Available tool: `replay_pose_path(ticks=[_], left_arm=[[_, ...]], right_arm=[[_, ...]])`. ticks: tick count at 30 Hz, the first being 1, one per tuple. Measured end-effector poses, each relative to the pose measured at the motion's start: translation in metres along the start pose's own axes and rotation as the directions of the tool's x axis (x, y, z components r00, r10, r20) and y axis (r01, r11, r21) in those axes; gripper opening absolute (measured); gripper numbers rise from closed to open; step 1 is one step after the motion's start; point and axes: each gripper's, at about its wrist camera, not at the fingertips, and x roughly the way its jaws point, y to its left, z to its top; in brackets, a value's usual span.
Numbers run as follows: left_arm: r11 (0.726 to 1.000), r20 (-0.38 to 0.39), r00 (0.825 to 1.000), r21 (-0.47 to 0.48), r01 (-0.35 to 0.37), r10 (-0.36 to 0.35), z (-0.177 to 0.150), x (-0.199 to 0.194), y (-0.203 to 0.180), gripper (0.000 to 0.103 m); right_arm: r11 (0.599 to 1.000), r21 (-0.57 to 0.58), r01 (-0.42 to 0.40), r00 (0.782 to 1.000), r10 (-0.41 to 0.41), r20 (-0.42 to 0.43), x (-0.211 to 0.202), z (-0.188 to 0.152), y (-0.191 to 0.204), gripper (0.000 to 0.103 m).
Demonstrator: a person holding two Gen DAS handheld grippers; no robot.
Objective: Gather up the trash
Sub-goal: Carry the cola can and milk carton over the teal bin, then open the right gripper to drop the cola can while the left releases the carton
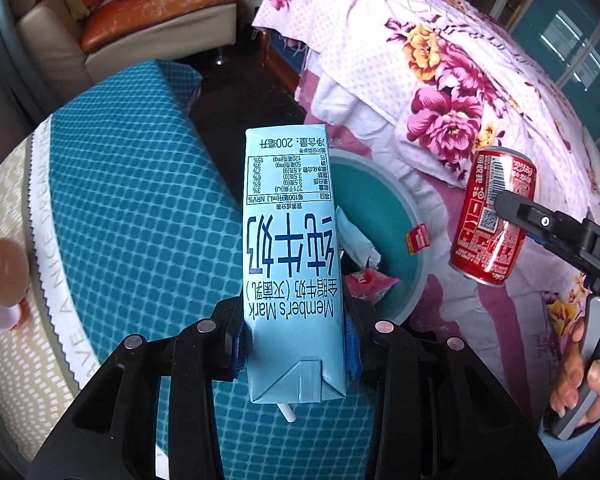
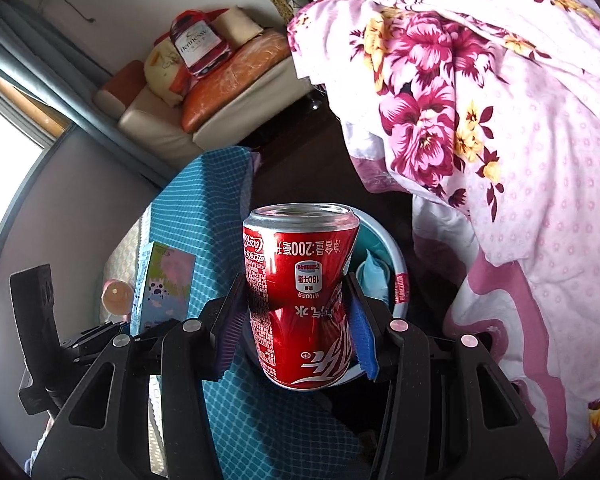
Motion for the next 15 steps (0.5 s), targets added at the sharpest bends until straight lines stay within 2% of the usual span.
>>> replay_pose_path(ticks=[6, 8, 9, 13, 15], left_arm=[[1.0, -0.01, 1.0, 0.002, -0.005, 0.005, 0.013, 0.017, -0.005, 0.039], [1.0, -0.009, 1.0, -0.002, -0.001, 0.0, 0.016, 0.019, -0.004, 0.047], [1.0, -0.006, 1.0, -0.005, -0.004, 0.004, 0.017, 0.02, -0.003, 0.056], [1.0, 0.007, 1.0, -0.015, -0.021, 0.021, 0.016, 0.02, 0.002, 0.078], [1.0, 0.009, 1.0, -0.022, -0.021, 0.021, 0.015, 0.019, 0.004, 0.084]], right_arm=[[1.0, 0.0, 0.02, 0.999, -0.02, -0.028, 0.017, 0.004, -0.004, 0.046], [1.0, 0.0, 0.022, 0.999, -0.022, -0.037, 0.022, 0.005, -0.004, 0.046], [1.0, 0.001, 0.024, 0.999, -0.024, -0.039, 0.023, 0.004, -0.003, 0.046], [1.0, 0.0, 0.03, 0.998, -0.03, -0.05, 0.031, 0.005, -0.002, 0.046], [0.999, -0.002, 0.032, 0.998, -0.032, -0.057, 0.035, 0.005, -0.001, 0.046]])
